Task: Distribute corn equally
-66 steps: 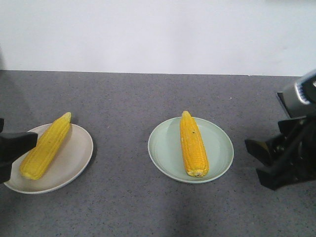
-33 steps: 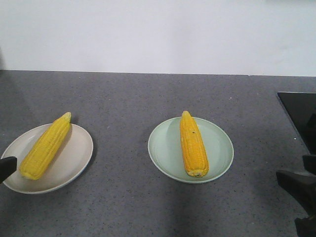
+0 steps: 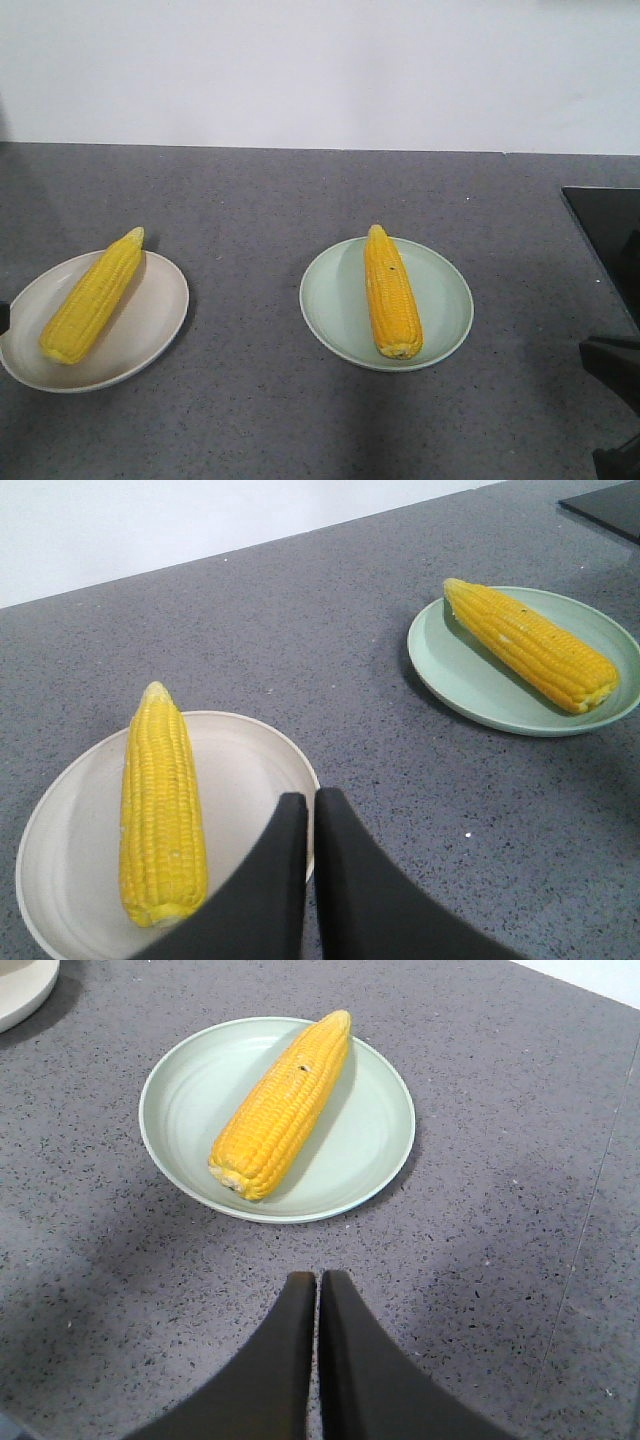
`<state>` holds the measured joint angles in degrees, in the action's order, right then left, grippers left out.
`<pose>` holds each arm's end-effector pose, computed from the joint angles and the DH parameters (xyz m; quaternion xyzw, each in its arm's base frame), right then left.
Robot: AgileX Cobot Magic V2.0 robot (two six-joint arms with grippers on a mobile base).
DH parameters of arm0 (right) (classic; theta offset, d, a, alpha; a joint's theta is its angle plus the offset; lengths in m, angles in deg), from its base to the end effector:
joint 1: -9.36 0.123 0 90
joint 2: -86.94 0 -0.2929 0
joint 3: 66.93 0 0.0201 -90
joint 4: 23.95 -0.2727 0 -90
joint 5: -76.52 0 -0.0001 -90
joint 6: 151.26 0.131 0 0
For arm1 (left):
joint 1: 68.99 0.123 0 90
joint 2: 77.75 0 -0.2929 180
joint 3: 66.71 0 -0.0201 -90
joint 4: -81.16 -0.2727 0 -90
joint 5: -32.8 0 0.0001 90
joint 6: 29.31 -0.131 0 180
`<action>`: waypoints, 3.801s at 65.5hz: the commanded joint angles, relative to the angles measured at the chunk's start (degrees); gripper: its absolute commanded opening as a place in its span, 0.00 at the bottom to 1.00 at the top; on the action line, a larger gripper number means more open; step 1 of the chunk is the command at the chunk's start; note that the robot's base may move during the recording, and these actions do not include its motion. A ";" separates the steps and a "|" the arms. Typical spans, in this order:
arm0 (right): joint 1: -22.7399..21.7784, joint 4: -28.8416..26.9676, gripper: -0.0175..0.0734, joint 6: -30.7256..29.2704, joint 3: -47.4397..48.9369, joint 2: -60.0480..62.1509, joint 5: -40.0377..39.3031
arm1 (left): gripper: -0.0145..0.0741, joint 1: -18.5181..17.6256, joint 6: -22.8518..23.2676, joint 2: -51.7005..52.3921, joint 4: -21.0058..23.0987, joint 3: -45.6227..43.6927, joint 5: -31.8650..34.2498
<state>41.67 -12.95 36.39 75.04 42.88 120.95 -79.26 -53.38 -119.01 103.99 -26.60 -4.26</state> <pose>0.1461 0.0717 0.3078 -0.2200 0.8618 0.0678 0.4519 0.1526 -0.0588 0.3206 0.1773 0.8266 -0.1217 0.5201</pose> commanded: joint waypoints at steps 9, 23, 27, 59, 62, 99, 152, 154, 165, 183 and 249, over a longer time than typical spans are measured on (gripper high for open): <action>-0.15 0.91 0.18 -0.07 1.56 -0.05 -2.33 | 0.15 -0.33 0.11 -0.18 1.61 -1.55 3.43; -0.15 0.91 0.18 -0.07 1.56 -0.05 -2.33 | 0.15 -0.33 0.11 -0.18 1.62 -1.55 2.74; -0.15 0.91 0.18 -0.07 1.56 -0.05 -2.33 | 0.15 -0.33 0.11 -0.12 1.56 -1.55 2.74; -0.15 0.91 0.18 -0.07 1.56 -0.05 -2.34 | 0.15 8.67 23.16 22.18 -18.06 19.38 18.50; -0.15 0.91 0.18 -0.07 1.56 -0.05 -2.34 | 0.15 9.31 23.22 24.31 -17.96 22.00 19.90; -0.15 0.84 0.18 -0.07 1.56 -0.05 -2.08 | 0.15 11.20 25.29 35.22 -17.99 39.43 35.45; -0.15 0.78 0.18 -0.07 1.56 -0.05 -1.39 | 0.15 11.21 30.57 35.27 -22.83 39.43 42.99; -0.15 0.78 0.18 -0.07 1.56 -0.05 -1.39 | 0.15 11.21 29.86 35.27 -21.99 39.43 42.98; -0.15 0.78 0.18 -0.07 1.56 -0.05 -1.39 | 0.15 11.21 29.05 35.27 -21.85 39.43 43.13; -0.15 0.78 0.18 -0.07 1.56 -0.05 -1.39 | 0.15 11.21 29.19 35.21 -21.86 39.38 43.19; -30.90 -2.14 0.18 0.23 -29.30 27.31 -40.25 | 0.16 11.29 29.15 35.17 -21.86 39.38 43.19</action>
<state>15.31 -13.48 36.28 48.92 66.70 91.63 -67.89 -24.28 -84.76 81.54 12.04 34.48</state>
